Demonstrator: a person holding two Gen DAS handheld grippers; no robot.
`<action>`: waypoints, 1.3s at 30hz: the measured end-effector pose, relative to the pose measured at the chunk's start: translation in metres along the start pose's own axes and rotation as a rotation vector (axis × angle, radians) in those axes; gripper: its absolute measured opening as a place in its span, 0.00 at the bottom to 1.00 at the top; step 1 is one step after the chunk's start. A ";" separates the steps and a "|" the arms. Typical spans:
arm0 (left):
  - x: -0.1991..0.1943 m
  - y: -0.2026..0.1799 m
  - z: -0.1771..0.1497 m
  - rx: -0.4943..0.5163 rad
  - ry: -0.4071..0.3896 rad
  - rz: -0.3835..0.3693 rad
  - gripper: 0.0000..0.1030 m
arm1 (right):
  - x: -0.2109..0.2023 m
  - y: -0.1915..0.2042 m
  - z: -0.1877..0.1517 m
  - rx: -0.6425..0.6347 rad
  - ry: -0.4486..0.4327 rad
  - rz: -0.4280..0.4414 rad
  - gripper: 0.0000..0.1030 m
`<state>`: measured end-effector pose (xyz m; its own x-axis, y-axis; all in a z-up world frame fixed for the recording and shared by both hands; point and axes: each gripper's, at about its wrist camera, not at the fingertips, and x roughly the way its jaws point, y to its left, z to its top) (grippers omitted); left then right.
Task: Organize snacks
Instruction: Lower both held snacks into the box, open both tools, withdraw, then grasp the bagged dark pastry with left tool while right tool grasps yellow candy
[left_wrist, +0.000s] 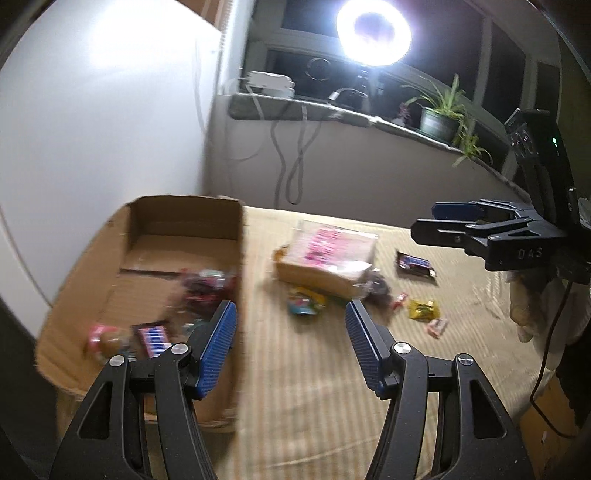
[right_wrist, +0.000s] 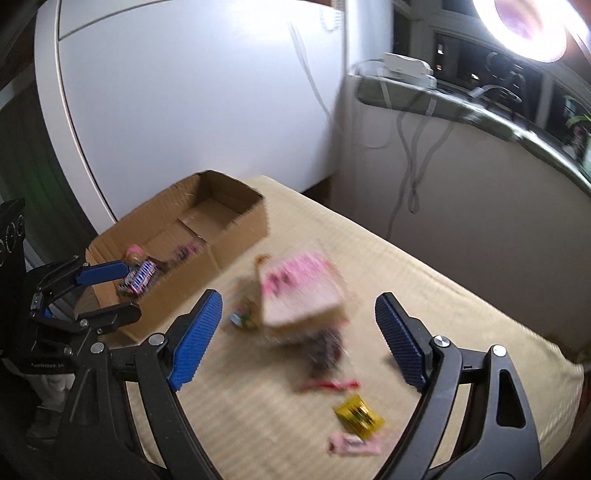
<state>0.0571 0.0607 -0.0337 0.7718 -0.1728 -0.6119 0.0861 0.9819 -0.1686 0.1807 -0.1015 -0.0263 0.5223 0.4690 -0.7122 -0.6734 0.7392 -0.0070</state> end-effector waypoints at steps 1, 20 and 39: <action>0.002 -0.005 -0.001 0.006 0.004 -0.009 0.59 | -0.003 -0.006 -0.004 0.007 0.002 -0.007 0.85; 0.078 -0.077 -0.001 0.038 0.166 -0.159 0.42 | 0.017 -0.051 -0.091 -0.013 0.197 0.016 0.48; 0.132 -0.091 0.017 0.021 0.251 -0.126 0.42 | 0.051 -0.056 -0.092 -0.077 0.235 0.073 0.48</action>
<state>0.1614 -0.0499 -0.0859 0.5744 -0.3052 -0.7596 0.1868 0.9523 -0.2413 0.1971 -0.1635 -0.1267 0.3407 0.3880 -0.8564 -0.7476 0.6642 0.0035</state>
